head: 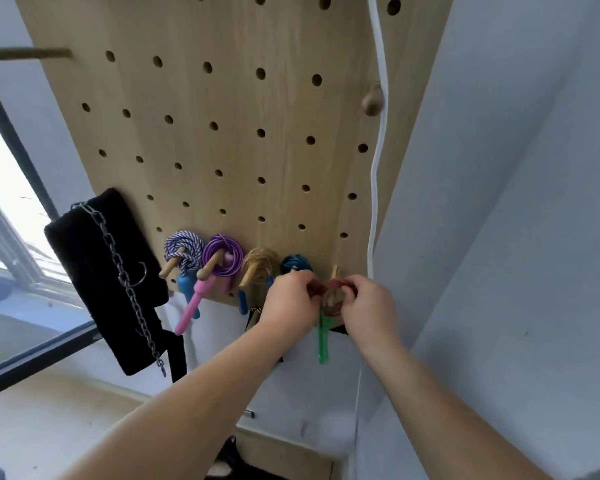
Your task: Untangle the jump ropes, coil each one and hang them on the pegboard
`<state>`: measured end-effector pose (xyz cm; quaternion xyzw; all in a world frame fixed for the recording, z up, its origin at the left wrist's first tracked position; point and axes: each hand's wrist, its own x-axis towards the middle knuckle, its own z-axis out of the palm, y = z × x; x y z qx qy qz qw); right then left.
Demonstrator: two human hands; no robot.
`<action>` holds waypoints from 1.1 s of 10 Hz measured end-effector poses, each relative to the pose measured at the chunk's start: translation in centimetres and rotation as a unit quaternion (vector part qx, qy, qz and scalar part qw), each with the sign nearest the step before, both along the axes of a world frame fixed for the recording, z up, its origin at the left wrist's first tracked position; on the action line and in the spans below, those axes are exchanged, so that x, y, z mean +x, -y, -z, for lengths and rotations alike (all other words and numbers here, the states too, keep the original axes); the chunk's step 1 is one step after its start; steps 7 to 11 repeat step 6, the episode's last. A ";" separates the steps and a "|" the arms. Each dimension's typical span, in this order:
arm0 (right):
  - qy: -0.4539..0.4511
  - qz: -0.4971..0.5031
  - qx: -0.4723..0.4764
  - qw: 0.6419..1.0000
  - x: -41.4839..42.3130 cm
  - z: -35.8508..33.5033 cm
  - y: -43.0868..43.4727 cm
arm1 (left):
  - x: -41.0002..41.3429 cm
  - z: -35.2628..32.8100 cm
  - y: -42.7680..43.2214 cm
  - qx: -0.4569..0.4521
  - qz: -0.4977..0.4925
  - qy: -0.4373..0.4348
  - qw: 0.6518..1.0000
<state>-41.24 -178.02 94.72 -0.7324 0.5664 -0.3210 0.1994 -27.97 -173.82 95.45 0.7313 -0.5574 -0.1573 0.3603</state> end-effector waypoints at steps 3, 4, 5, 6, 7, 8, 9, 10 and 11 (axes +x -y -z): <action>0.174 0.051 0.114 0.977 1.9 0.4 2.7 | -0.2 0.1 4.4 0.023 0.006 -0.106 0.994; 0.219 0.043 0.166 0.960 2.2 0.5 2.6 | 0.3 0.7 5.0 0.053 0.040 -0.144 0.987; 0.204 0.051 0.172 0.962 2.0 1.3 2.0 | 0.9 1.0 4.5 0.080 0.090 -0.149 0.981; 0.172 0.020 0.159 0.972 2.1 1.3 1.4 | 1.8 0.5 3.8 0.072 0.088 -0.141 0.983; 0.172 0.020 0.159 0.972 2.1 1.3 1.4 | 1.8 0.5 3.8 0.072 0.088 -0.141 0.983; 0.172 0.020 0.159 0.972 2.1 1.3 1.4 | 1.8 0.5 3.8 0.072 0.088 -0.141 0.983; 0.172 0.020 0.159 0.972 2.1 1.3 1.4 | 1.8 0.5 3.8 0.072 0.088 -0.141 0.983; 0.172 0.020 0.159 0.972 2.1 1.3 1.4 | 1.8 0.5 3.8 0.072 0.088 -0.141 0.983; 0.172 0.020 0.159 0.972 2.1 1.3 1.4 | 1.8 0.5 3.8 0.072 0.088 -0.141 0.983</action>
